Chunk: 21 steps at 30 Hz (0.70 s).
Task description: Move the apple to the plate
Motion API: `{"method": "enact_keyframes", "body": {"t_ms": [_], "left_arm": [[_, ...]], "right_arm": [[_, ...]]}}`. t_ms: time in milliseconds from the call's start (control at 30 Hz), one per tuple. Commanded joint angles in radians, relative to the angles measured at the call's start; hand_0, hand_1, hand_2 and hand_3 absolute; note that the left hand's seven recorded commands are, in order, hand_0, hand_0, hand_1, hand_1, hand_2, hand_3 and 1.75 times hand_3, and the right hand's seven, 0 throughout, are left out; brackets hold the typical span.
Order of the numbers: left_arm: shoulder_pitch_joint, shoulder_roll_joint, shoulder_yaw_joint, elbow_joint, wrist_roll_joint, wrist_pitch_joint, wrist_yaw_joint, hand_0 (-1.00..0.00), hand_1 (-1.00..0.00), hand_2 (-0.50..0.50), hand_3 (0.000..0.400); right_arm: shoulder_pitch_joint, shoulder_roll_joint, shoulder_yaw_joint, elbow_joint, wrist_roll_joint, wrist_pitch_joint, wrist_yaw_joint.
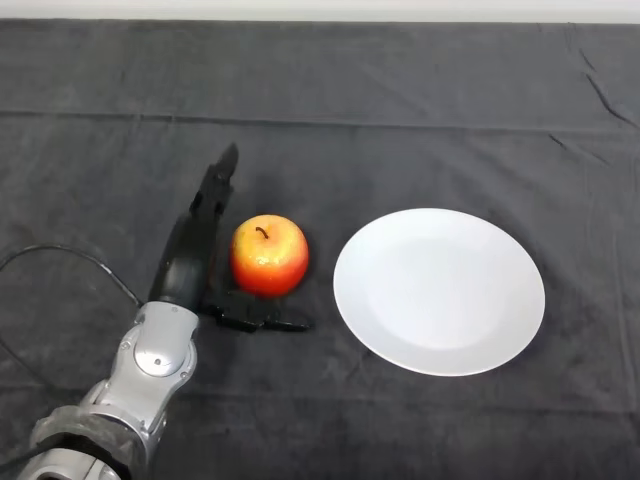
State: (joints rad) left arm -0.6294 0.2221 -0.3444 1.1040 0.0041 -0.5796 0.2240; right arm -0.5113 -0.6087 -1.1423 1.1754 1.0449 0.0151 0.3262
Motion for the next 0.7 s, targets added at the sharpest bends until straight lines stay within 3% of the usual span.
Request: {"method": "enact_keyframes", "body": {"t_ms": [33, 300, 700], "left_arm": [[-0.08, 0.023, -0.017, 0.012, -0.01, 0.011, -0.007, -1.0, -1.0, 0.0, 0.4], [-0.106, 0.047, -0.011, -0.085, 0.006, 0.058, 0.001, -1.0, -1.0, 0.0, 0.4], [-0.089, 0.011, -0.059, -0.178, 0.067, 0.063, 0.072, -1.0, -1.0, 0.0, 0.4]], "right_arm": [[0.01, -0.026, -0.0062, -0.008, 0.0111, -0.004, 0.0064], [0.009, -0.026, -0.0063, -0.007, 0.0111, -0.005, 0.0071], [0.01, -0.026, -0.006, -0.008, 0.0108, -0.005, 0.0073]]}}
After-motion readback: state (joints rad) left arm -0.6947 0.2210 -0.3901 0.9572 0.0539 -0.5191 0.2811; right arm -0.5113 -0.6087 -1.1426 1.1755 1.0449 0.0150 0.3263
